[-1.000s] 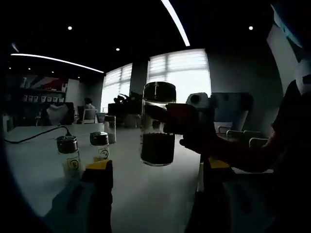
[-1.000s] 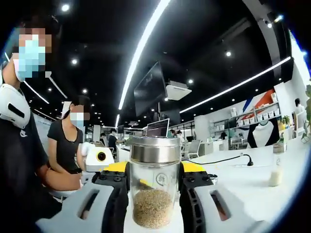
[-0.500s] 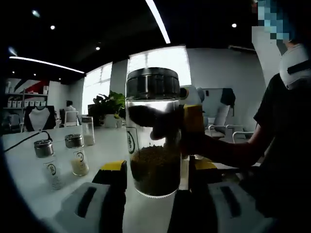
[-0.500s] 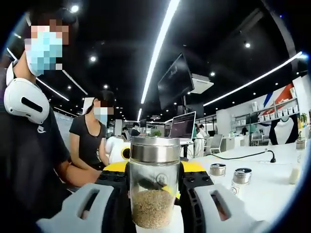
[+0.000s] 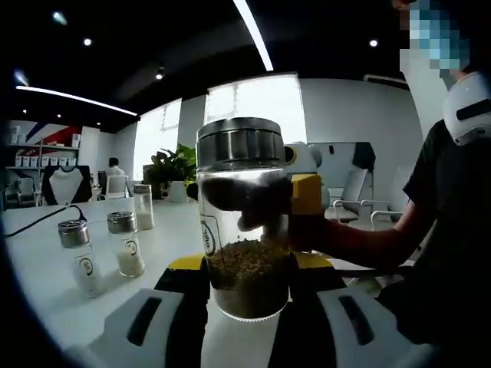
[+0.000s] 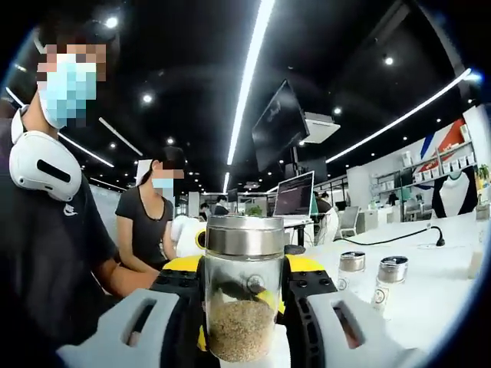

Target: Rotate the seasoning bottle until the label or dispensing opening points toward the visible target arrow and the bottle remains upright within the marked orientation range

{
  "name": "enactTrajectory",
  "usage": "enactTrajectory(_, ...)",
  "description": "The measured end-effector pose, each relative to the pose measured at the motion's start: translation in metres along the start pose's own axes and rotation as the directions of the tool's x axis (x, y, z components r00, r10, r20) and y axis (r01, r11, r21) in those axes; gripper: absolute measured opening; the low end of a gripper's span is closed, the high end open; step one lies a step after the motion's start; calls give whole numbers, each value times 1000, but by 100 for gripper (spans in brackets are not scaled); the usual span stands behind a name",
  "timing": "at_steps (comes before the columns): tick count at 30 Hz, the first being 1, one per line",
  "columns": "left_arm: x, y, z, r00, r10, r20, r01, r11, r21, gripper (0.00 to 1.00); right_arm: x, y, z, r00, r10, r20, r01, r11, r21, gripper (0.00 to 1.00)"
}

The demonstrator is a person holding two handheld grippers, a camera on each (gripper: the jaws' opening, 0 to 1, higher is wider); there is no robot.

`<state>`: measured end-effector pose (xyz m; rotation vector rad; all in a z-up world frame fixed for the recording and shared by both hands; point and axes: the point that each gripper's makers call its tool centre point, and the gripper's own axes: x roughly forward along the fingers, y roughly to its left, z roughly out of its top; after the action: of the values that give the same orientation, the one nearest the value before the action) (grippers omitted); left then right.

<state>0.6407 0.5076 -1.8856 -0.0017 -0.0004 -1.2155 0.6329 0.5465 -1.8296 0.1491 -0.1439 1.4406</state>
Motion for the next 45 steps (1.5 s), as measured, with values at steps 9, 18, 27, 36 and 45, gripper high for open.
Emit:
enactTrajectory(9,-9,36,-2,955,291,-57,-284,953,104,42,15,-12,-5,994,-112,9,112,981,-157,37)
enactTrajectory(18,-25,63,-11,882,462,-93,-447,883,147,42,21,-39,-11,959,-282,19,282,952,-122,35)
enactTrajectory(27,-24,65,-14,867,487,-104,-461,864,203,42,19,-53,-15,932,-363,25,363,932,-1,37)
enactTrajectory(36,-15,45,3,957,290,6,-289,952,97,43,12,-39,2,964,-260,53,260,966,9,36)
enactTrajectory(45,-13,19,12,997,69,45,-69,998,-15,43,6,-12,12,995,-77,58,78,997,-3,36)
